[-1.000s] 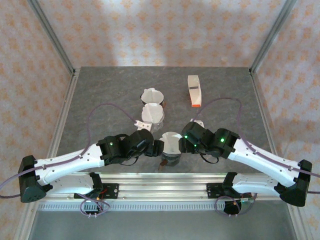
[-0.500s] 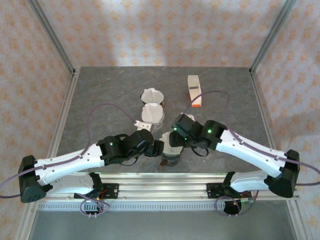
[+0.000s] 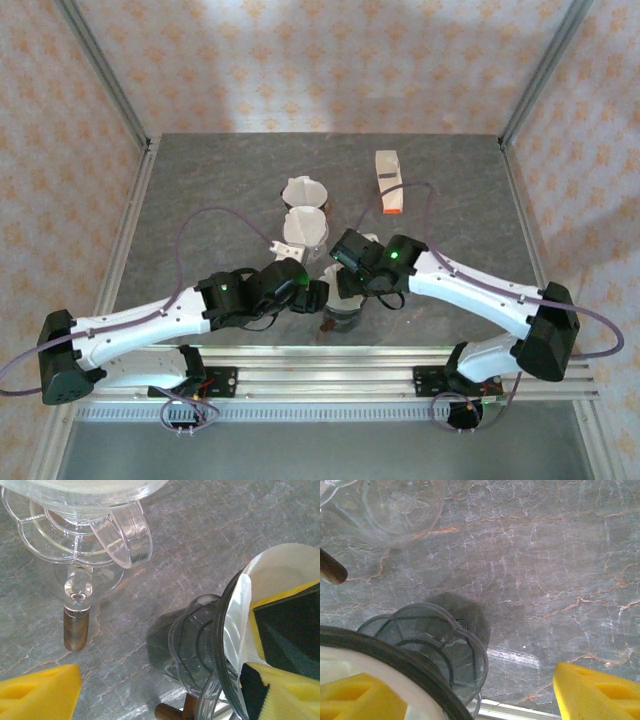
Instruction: Place the coffee filter in the dripper
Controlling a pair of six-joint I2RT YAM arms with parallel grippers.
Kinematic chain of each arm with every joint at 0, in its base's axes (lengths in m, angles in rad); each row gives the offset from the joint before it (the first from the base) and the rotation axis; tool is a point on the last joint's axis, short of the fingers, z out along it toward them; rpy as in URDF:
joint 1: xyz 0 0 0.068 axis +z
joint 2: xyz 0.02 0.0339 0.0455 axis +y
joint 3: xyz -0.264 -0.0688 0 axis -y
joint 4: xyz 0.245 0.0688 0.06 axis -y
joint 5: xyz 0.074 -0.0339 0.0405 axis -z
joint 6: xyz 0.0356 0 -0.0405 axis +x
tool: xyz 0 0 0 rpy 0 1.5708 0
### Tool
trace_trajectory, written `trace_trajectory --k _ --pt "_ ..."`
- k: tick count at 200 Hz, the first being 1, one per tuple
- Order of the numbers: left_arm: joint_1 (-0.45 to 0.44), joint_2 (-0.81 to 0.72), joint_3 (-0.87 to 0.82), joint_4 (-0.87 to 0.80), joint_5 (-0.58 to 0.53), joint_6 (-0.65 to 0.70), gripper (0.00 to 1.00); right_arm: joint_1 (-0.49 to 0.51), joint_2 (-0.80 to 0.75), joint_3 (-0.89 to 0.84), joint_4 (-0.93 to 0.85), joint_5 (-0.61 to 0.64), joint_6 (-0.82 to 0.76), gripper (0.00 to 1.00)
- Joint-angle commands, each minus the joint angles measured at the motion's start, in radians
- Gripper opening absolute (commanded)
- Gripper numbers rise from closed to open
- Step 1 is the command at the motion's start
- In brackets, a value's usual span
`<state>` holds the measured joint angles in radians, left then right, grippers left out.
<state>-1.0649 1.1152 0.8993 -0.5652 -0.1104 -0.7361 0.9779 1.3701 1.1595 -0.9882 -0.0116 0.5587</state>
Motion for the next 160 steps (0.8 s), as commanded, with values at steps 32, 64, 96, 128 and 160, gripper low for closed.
trace_trajectory --k 32,64,96,128,160 --pt "0.008 0.018 -0.015 0.018 0.003 -0.011 0.84 -0.001 0.040 -0.011 -0.009 0.029 -0.030 0.74" --pt "0.007 0.021 -0.017 0.024 0.007 -0.014 0.84 0.011 0.055 -0.030 0.006 0.044 -0.035 0.74" --pt "0.007 0.019 -0.023 0.025 0.009 -0.019 0.84 0.036 0.054 -0.044 0.025 0.077 -0.030 0.74" --pt "0.008 0.017 -0.026 0.022 0.014 -0.020 0.83 0.048 0.048 -0.058 0.046 0.092 -0.020 0.74" --pt "0.007 0.018 -0.029 0.026 0.017 -0.023 0.82 0.053 -0.001 -0.063 0.075 0.120 -0.011 0.74"
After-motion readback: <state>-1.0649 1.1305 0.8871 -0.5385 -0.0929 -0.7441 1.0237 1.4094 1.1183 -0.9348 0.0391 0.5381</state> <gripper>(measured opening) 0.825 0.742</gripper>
